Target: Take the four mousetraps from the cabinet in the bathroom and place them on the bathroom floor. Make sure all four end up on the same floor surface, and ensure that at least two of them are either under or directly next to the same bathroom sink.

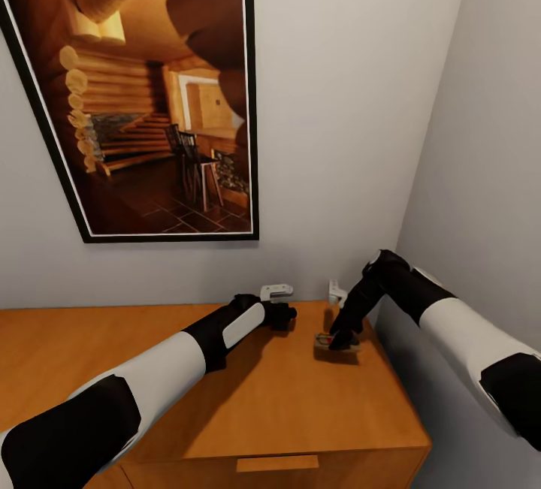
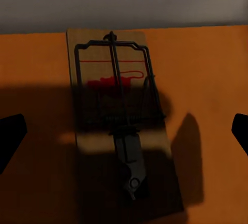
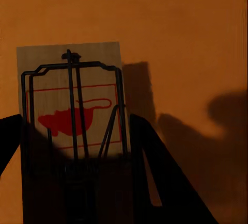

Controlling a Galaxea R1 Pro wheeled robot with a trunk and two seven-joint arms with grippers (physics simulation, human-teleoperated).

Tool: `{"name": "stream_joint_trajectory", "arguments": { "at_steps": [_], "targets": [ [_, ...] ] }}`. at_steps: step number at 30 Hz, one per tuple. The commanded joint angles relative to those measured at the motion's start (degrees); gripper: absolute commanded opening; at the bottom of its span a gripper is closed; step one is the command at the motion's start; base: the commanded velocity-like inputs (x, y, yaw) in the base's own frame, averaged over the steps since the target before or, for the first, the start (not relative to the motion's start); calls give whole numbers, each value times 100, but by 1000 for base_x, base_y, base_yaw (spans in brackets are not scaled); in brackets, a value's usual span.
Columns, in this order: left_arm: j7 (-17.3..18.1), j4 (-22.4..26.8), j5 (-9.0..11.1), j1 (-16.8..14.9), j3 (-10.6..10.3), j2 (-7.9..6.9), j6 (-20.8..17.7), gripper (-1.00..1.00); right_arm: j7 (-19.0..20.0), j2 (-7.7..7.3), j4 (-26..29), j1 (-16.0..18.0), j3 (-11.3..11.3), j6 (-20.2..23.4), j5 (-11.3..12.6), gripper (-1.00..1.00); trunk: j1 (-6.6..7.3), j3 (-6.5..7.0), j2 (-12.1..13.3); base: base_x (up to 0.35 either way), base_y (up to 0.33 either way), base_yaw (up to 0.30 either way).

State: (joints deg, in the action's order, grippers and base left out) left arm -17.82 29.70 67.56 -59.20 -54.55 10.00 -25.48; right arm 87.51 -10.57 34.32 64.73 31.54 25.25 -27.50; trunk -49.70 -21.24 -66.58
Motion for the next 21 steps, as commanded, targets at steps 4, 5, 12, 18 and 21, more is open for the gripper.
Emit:
{"name": "stream_joint_trajectory", "arguments": {
  "at_steps": [4, 5, 12, 18, 21],
  "targets": [
    [-55, 1, 78, -4, -30, 0, -1, 100, 29, -6, 46, 4, -111, 88, -10, -100, -1, -9, -3, 0, 0, 0],
    [-55, 1, 74, -4, -30, 0, -1, 100, 29, -6, 60, 4, -143, 87, -10, -100, -1, -9, -3, 0, 0, 0],
    [-59, -24, 55, -4, -21, 0, -1, 100, 29, -6, 91, 4, -368, 75, -18, -100, -1, -9, -3, 0, 0, 0],
    [-56, -33, 376, -4, -25, 0, -1, 100, 29, -6, 92, 4, -672, 123, -34, -100, -1, -9, -3, 0, 0, 0],
    [-56, -34, 374, -4, -28, 0, -1, 100, 29, -6, 92, 4, -665, 122, -42, -100, -67, -63, -124, 0, 0, 0]
  ]
}}
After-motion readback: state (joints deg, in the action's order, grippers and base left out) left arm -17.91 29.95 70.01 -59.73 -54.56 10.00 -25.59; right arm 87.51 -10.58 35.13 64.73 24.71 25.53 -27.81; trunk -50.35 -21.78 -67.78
